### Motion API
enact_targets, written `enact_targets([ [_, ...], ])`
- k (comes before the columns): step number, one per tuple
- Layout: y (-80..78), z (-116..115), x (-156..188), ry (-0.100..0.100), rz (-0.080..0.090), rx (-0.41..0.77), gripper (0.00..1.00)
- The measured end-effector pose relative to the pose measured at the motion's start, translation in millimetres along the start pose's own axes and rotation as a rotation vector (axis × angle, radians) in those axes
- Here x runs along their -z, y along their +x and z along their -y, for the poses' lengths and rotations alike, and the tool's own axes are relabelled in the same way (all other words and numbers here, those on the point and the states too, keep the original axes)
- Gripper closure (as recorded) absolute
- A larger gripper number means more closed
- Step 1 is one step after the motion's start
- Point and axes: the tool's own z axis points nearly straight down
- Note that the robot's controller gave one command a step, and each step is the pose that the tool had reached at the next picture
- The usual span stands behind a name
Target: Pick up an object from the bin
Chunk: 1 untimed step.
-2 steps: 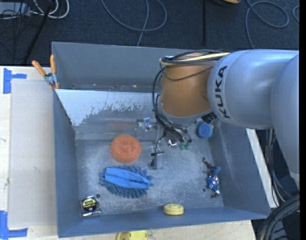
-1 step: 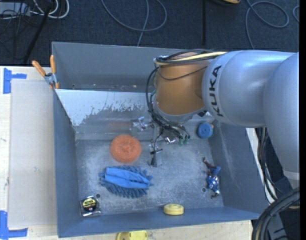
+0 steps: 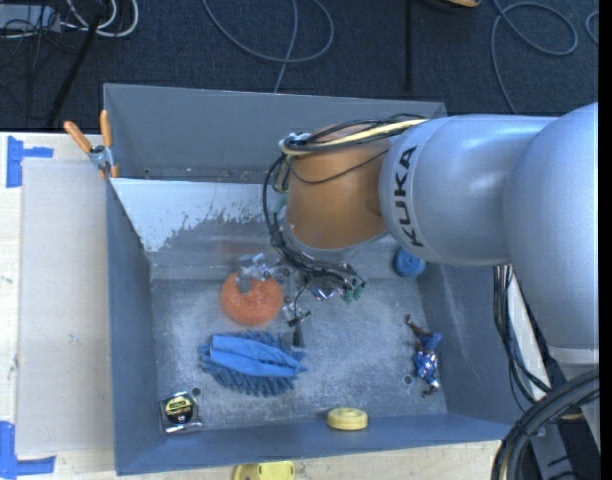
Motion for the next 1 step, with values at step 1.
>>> enact_targets([
  [1,-7.4,0.3,-10.4,0.0,0.001,0.096,0.0],
])
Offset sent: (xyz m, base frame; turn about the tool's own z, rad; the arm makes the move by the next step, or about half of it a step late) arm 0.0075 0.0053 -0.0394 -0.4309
